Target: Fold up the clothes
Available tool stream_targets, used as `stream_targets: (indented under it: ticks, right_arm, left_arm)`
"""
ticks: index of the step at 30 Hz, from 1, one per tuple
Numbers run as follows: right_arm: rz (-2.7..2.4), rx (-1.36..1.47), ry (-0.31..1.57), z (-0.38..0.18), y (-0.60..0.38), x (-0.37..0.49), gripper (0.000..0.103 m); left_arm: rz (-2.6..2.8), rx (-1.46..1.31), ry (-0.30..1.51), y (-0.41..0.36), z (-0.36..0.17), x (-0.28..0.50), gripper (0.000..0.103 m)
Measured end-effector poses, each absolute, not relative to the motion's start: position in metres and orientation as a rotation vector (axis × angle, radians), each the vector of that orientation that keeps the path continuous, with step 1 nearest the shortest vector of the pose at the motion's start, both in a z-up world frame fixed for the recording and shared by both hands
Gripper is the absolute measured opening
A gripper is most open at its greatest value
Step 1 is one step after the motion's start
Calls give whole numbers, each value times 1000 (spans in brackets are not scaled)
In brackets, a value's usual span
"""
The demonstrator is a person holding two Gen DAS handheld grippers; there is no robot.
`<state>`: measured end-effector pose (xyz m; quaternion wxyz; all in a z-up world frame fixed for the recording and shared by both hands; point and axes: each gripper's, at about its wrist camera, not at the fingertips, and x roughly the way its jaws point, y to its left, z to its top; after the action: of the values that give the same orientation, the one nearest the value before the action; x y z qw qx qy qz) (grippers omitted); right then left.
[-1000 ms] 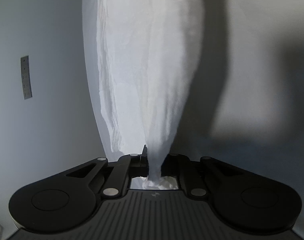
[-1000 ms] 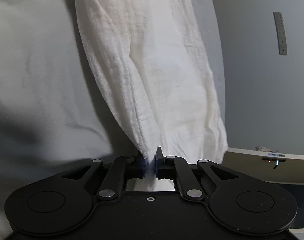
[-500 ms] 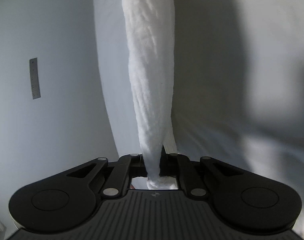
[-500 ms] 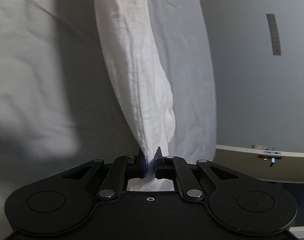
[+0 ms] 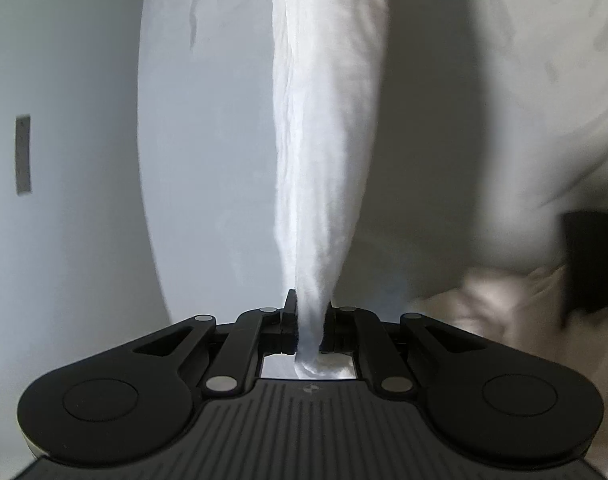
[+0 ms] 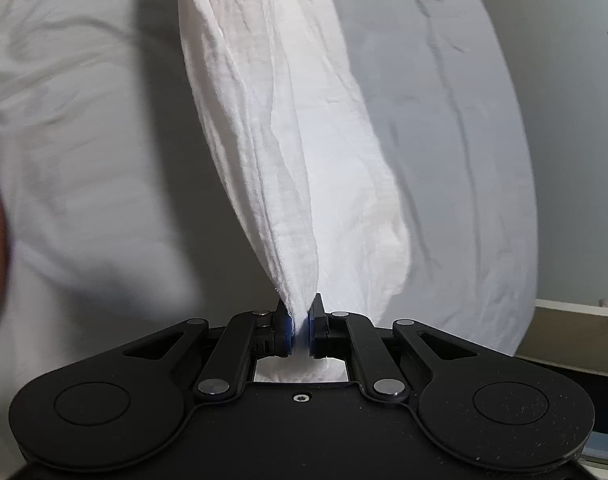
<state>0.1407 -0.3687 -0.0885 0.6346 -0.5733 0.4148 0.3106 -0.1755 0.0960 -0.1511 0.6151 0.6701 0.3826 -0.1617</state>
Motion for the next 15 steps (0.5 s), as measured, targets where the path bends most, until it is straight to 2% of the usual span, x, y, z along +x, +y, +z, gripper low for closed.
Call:
stream_targets:
  ticks: [8,15]
  right_arm:
    - [750,-1266,1006,-125,-364,129,5]
    - [785,-1233,1066,-140,-362,133,8]
  left_arm:
    - [-422,1520,967,120,-185,-201,7]
    - [-455,1438,1055,153,-205,-212,12]
